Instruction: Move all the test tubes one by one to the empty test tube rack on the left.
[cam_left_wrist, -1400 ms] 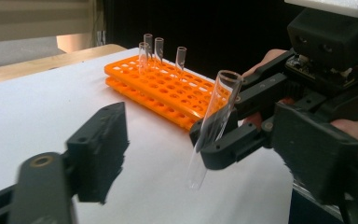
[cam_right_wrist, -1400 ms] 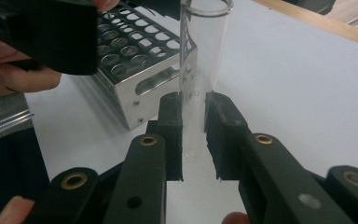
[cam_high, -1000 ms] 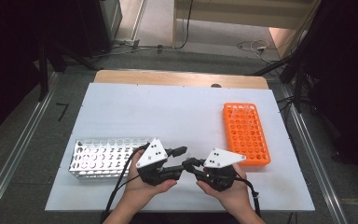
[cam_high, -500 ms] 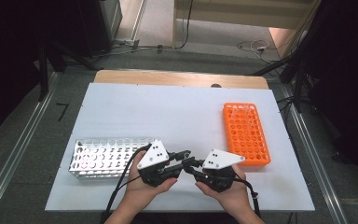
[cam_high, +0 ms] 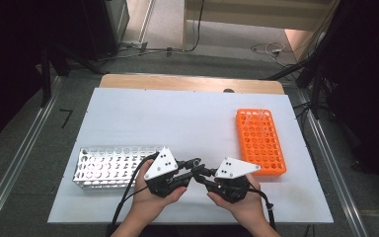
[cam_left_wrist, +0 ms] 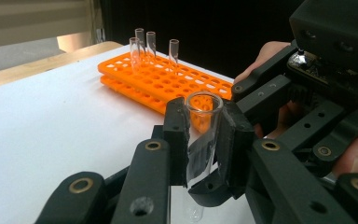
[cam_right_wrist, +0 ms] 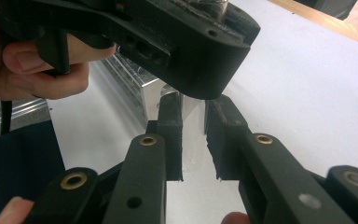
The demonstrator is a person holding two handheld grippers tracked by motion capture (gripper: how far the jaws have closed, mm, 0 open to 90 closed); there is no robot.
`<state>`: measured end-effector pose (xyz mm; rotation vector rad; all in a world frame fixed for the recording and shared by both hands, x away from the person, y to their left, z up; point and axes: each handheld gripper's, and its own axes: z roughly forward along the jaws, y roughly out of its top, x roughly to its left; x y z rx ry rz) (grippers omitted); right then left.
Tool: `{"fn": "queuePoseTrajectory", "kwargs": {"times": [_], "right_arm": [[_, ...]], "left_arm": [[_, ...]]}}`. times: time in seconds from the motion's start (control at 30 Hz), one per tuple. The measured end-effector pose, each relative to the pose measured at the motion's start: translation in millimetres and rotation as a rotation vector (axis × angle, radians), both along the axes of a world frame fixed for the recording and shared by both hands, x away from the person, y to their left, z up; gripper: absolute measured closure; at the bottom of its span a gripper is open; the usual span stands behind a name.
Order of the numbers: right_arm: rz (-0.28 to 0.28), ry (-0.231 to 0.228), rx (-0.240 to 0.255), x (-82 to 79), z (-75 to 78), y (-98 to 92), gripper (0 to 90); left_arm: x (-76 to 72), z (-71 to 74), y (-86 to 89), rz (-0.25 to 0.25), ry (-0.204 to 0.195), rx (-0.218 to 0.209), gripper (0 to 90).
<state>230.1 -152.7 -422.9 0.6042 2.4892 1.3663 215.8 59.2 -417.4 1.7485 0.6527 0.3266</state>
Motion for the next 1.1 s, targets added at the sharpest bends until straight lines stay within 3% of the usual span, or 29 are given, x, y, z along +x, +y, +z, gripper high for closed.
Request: {"fn": "queuePoseTrajectory", "kwargs": {"times": [0.3, 0.4, 0.5, 0.67, 0.77, 1.07, 1.1], "right_arm": [[0.005, 0.009, 0.024, 1.1, 0.5, -1.4, 73.1], [0.011, 0.014, 0.036, 1.8, 0.4, -2.4, 68.9], [0.01, 0.005, 0.051, 1.4, 1.1, -3.9, 61.3], [-0.015, -0.01, 0.074, 4.6, 2.2, -11.6, 38.2], [-0.026, -0.013, 0.087, 6.4, 3.1, -16.5, 31.5], [-0.092, -0.006, 0.139, 16.4, 5.1, -51.0, 0.0], [-0.103, -0.007, 0.141, 17.2, 5.5, -55.3, 0.0]], "left_arm": [[0.1, 1.2, 1.7, 0.002, -0.013, -0.01, 76.0], [1.2, 2.4, 4.7, 0.02, -0.018, -0.015, 76.0], [2.9, 4.9, 10.7, 0.04, -0.024, -0.028, 76.0], [5.9, 10.0, 22.1, 0.074, -0.035, -0.042, 76.0], [8.0, 12.7, 29.3, 0.096, -0.038, -0.047, 76.0], [15.2, 20.9, 56.1, 0.167, -0.059, -0.069, 76.0], [15.8, 21.8, 59.2, 0.174, -0.061, -0.072, 76.0]]}}
